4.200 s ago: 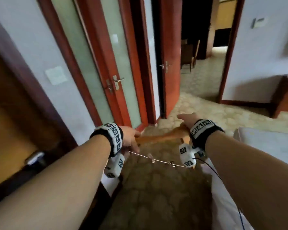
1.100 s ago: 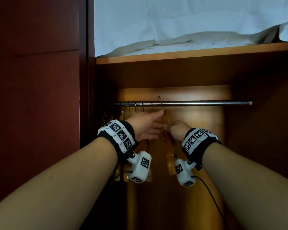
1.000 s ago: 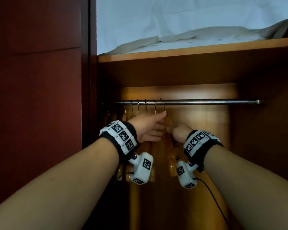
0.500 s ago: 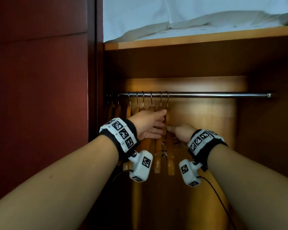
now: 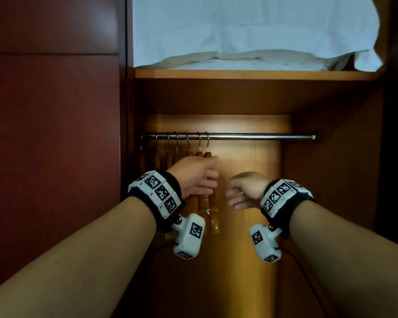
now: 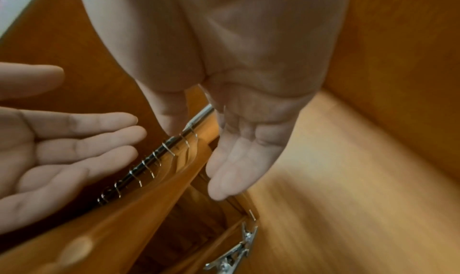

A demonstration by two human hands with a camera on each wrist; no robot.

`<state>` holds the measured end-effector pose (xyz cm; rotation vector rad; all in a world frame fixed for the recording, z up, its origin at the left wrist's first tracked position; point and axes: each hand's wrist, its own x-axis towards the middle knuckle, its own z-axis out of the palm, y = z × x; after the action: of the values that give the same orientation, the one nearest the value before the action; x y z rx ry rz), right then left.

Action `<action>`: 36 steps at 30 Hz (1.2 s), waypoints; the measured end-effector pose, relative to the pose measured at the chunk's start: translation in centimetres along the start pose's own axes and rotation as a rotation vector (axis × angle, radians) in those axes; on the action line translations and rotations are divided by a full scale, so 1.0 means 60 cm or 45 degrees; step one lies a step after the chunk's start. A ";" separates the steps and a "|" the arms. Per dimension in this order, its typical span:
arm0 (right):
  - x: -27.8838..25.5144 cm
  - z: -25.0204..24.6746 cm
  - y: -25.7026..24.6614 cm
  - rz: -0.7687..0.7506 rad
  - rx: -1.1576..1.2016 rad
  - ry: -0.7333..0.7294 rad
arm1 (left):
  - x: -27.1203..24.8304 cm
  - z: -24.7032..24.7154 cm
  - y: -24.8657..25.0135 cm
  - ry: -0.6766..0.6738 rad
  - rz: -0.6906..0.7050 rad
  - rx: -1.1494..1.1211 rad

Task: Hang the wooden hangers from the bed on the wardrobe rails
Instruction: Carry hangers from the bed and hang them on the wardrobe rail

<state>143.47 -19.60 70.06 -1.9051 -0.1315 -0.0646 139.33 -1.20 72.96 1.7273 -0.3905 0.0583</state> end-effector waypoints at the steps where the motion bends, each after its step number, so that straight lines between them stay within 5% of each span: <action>1: -0.012 -0.005 0.002 0.003 -0.004 0.033 | -0.004 0.005 0.001 -0.029 0.016 -0.012; 21: -0.284 -0.151 -0.028 0.004 -0.069 0.349 | -0.083 0.190 0.043 -0.426 0.138 -0.293; 28: -0.491 -0.261 0.010 0.093 -0.130 0.521 | -0.162 0.383 0.048 -0.630 0.093 -0.389; 36: -0.805 -0.399 0.072 0.238 -0.102 0.821 | -0.349 0.616 0.105 -0.901 0.060 -0.412</action>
<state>96.59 -46.46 68.65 -1.8767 0.4894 -0.5550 111.25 -32.98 66.29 1.3739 -0.9047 -0.5679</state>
